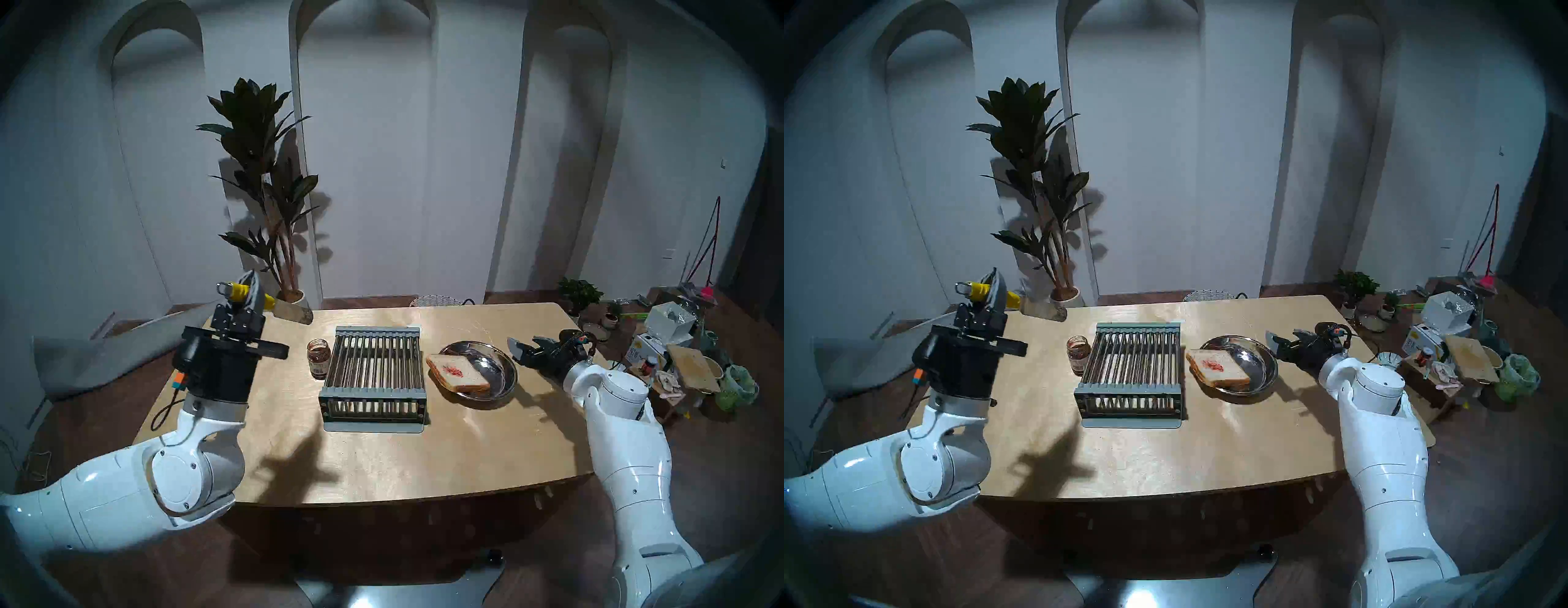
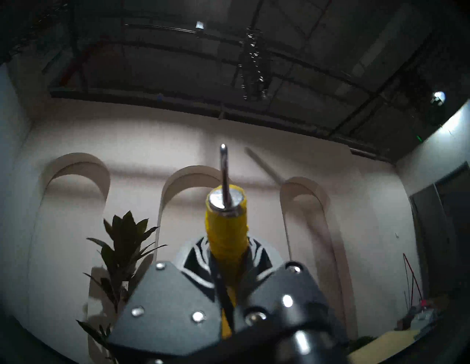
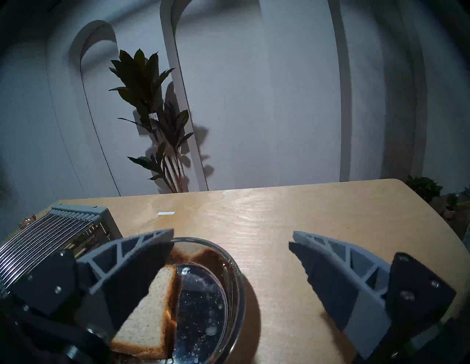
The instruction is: Spread jam over the slice of bread with the knife
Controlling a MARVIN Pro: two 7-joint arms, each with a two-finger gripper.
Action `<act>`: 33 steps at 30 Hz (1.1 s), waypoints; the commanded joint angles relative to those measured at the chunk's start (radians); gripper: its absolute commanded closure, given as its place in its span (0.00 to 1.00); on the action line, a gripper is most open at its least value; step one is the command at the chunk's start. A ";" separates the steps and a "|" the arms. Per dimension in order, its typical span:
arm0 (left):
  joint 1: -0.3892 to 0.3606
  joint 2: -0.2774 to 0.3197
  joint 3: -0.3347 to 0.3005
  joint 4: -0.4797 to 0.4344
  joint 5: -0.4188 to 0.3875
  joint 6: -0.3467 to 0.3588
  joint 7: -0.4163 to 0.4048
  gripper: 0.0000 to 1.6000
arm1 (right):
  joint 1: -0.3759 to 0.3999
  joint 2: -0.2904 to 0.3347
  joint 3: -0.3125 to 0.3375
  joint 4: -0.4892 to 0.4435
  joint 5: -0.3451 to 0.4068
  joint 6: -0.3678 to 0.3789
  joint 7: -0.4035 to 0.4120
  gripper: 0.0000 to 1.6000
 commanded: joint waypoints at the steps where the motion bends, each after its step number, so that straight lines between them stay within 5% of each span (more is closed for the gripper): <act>1: -0.066 -0.102 0.009 0.008 0.096 0.125 0.017 1.00 | 0.029 0.000 0.006 -0.008 0.005 -0.021 -0.004 0.00; 14: -0.132 -0.235 0.074 -0.003 0.141 0.381 0.015 1.00 | 0.057 0.009 0.004 0.035 -0.001 -0.032 -0.012 0.00; 33: -0.142 -0.272 0.151 0.013 0.174 0.441 -0.025 1.00 | 0.103 0.020 -0.006 0.096 -0.011 -0.046 -0.022 0.00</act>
